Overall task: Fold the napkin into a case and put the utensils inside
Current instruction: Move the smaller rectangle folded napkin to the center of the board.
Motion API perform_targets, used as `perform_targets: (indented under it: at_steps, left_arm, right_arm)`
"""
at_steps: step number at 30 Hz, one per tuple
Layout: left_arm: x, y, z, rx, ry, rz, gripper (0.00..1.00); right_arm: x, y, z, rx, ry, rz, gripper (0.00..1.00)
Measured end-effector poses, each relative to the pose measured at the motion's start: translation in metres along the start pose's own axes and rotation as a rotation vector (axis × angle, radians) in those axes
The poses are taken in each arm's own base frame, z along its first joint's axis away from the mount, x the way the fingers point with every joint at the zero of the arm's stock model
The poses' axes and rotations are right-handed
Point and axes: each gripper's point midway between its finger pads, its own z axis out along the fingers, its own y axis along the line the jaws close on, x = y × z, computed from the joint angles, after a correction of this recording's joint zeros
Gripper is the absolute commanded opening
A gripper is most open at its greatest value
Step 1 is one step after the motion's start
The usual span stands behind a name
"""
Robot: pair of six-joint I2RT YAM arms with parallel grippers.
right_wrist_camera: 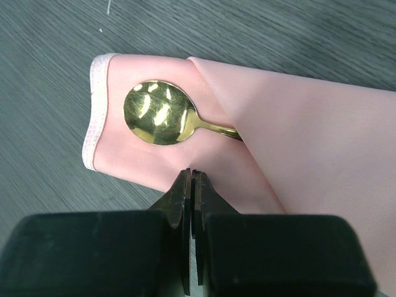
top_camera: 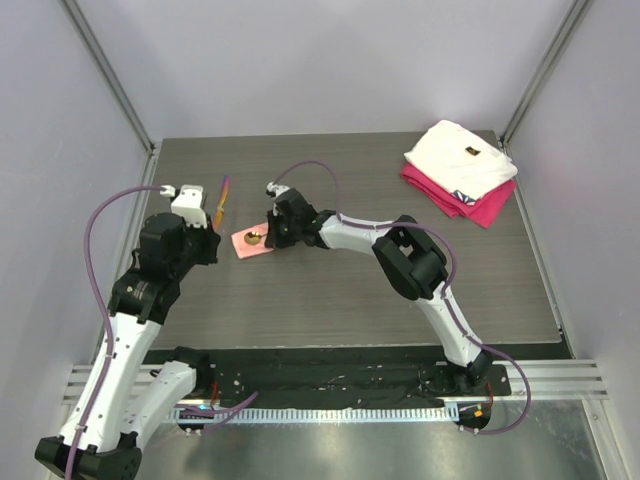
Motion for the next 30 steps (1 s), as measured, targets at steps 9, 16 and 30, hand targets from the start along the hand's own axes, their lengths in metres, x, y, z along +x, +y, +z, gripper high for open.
perform_targets:
  at_steps: [9, 16, 30]
  left_arm:
    - [0.011, -0.01, -0.005, 0.043, 0.052, -0.054, 0.0]
    - [0.019, -0.024, -0.009, 0.113, 0.107, -0.101, 0.0]
    - [0.035, -0.068, 0.005, 0.326, 0.183, -0.232, 0.0]
  right_arm:
    - [0.011, -0.009, -0.008, 0.016, -0.001, -0.037, 0.01]
    - [0.022, -0.022, -0.028, 0.046, 0.017, -0.077, 0.01]
    - [0.025, -0.101, -0.095, 0.242, 0.06, -0.1, 0.57]
